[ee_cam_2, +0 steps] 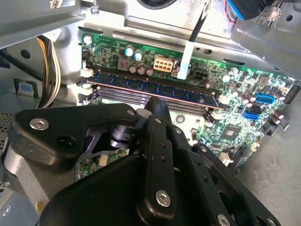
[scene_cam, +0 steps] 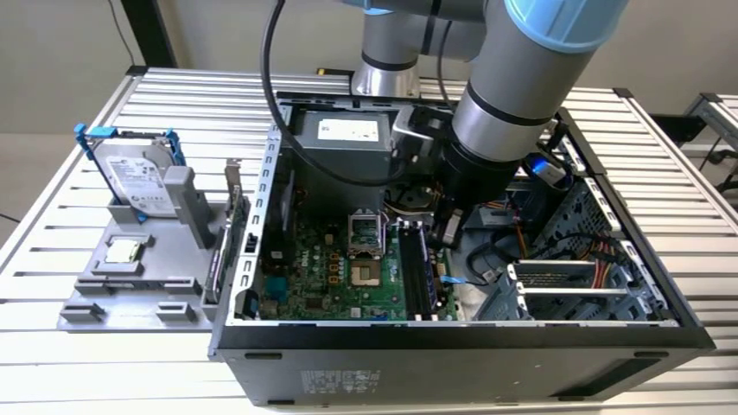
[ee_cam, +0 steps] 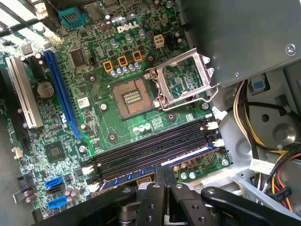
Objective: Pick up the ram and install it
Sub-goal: 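Press down the ram until it locks into place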
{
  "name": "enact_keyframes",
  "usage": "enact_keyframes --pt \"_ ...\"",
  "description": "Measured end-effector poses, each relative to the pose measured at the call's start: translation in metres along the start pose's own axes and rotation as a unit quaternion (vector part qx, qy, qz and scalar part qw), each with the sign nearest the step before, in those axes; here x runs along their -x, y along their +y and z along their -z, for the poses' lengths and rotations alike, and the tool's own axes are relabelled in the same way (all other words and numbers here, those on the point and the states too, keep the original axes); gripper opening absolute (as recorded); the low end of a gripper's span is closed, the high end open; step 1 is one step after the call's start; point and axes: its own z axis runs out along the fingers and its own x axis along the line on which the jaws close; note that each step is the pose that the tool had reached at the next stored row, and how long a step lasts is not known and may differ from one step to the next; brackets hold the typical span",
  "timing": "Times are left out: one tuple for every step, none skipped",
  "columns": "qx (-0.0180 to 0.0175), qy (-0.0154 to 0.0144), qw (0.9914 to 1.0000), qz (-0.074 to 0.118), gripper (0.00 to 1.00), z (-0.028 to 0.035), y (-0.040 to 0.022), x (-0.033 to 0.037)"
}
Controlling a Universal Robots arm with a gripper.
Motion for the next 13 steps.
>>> enact_keyframes --pt "0.0000 0.0002 1.00000 0.003 0.00 -0.0001 0.0000 0.0000" --pt "0.0001 0.0004 0.99997 0.008 0.00 -0.0003 0.0000 0.0000" --pt "0.0000 0.0007 0.99991 0.014 0.00 -0.0005 0.0000 0.0000" --pt "-0.0001 0.0012 0.99978 0.021 0.00 -0.0006 0.0000 0.0000" --pt "-0.0006 0.0017 0.99958 0.029 0.00 -0.0007 -0.0001 0.0001" --pt "-0.0013 0.0020 0.99933 0.036 0.00 -0.0009 -0.0001 0.0000" --pt "-0.0024 0.0023 0.99901 0.044 0.00 -0.0012 -0.0001 0.0000" --pt "-0.0035 0.0024 0.99868 0.051 0.00 -0.0015 -0.0001 0.0000" --pt "-0.0047 0.0025 0.99832 0.058 0.00 -0.0018 -0.0001 0.0000" --pt "-0.0056 0.0026 0.99805 0.062 0.00 -0.0019 -0.0002 0.0000" --pt "-0.0063 0.0026 0.99783 0.066 0.00 -0.0021 -0.0002 0.0000" --pt "-0.0068 0.0027 0.99765 0.068 0.00 -0.0022 -0.0002 0.0000" --pt "-0.0072 0.0027 0.99745 0.071 0.00 -0.0023 -0.0002 0.0000"
